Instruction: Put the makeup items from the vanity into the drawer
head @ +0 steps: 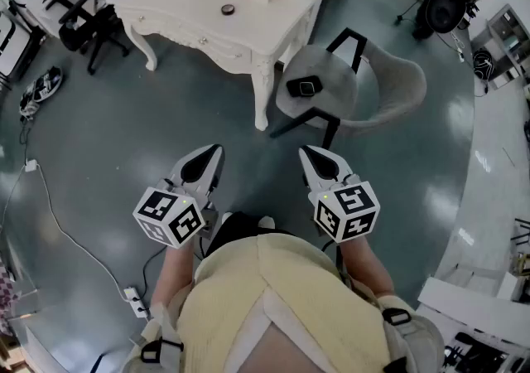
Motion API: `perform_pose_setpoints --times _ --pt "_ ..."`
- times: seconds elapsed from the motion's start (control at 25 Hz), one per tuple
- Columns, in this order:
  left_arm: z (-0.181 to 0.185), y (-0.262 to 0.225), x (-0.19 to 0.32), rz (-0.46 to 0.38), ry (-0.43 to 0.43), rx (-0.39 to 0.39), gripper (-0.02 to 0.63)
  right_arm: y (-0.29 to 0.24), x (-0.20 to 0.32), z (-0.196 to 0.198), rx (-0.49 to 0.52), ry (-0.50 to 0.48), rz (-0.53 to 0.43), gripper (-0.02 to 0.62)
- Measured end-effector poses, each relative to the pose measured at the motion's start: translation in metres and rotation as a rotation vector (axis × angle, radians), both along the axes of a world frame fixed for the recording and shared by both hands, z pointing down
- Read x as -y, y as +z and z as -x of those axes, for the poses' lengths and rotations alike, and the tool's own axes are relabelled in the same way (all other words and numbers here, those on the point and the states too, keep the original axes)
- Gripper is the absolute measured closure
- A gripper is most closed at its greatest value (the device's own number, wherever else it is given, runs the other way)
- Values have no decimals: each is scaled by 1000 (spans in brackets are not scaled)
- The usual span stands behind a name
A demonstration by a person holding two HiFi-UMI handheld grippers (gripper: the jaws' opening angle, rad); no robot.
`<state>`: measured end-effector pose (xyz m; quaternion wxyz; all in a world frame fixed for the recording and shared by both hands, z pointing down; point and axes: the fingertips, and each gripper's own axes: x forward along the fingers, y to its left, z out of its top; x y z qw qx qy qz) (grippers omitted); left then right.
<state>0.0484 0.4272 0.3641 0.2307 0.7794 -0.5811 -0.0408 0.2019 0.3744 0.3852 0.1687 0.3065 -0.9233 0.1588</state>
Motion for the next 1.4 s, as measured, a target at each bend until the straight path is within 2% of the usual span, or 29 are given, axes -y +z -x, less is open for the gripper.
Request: perform_pose_setpoints --times 0.12,0.24,0.48,0.8,0.88,0.96,1.24,1.4 --pt "-3 4 4 24 0 17 606 -2 4 -3 9 11 4 592" --pt "-13 6 9 53 38 56 606 -2 7 -5 16 11 8 592" --pt "-22 8 17 20 38 109 606 2 17 -9 55 12 32 592" --pt "5 13 26 42 -29 181 604 10 19 12 57 -63 54 592" --pt "12 14 31 42 -33 224 570 12 21 20 57 -73 58 592" --pt "20 16 39 44 -34 251 568 12 28 29 50 -77 52 592" --pt "54 19 80 33 -31 238 549 12 64 64 29 -72 50 592" --pt "76 19 105 28 -22 262 508 13 87 87 23 -72 54 592"
